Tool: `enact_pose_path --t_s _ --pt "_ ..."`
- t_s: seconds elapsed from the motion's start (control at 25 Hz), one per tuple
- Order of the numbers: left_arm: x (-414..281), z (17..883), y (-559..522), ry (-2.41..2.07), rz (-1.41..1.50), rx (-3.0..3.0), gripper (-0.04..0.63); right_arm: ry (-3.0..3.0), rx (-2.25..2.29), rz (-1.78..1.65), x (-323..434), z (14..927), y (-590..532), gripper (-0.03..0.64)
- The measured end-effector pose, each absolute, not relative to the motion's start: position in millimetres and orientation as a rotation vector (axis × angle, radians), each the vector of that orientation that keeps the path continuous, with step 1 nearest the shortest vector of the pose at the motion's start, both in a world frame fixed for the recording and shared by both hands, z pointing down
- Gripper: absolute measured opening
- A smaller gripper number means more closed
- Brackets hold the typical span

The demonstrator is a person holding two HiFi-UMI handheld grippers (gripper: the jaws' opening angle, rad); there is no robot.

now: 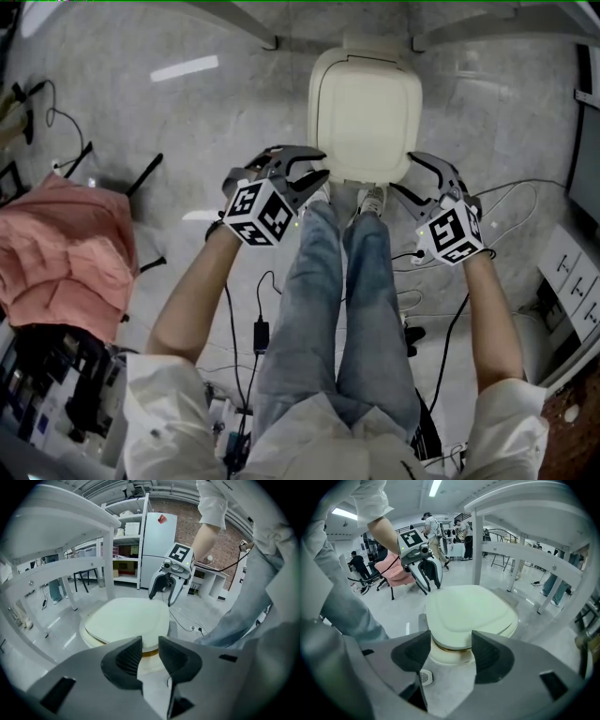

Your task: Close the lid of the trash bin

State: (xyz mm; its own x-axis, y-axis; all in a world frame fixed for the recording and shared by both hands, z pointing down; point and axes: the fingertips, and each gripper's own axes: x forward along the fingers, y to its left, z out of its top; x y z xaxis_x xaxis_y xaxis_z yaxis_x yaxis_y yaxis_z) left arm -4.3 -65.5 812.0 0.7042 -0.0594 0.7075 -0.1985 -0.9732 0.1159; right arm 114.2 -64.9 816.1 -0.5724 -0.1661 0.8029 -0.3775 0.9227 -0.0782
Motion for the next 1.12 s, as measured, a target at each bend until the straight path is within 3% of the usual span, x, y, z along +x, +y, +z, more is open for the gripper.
enact_pose_path --t_s 0.28,1.12 --pt "2 819 -62 -0.2 1.137 2.723 0.081 -2.178 0.394 0.314 114 824 -64 0.282" --pt "13 833 -59 -0.186 1.213 2.723 0.054 -2.172 0.397 0.334 109 833 -61 0.218"
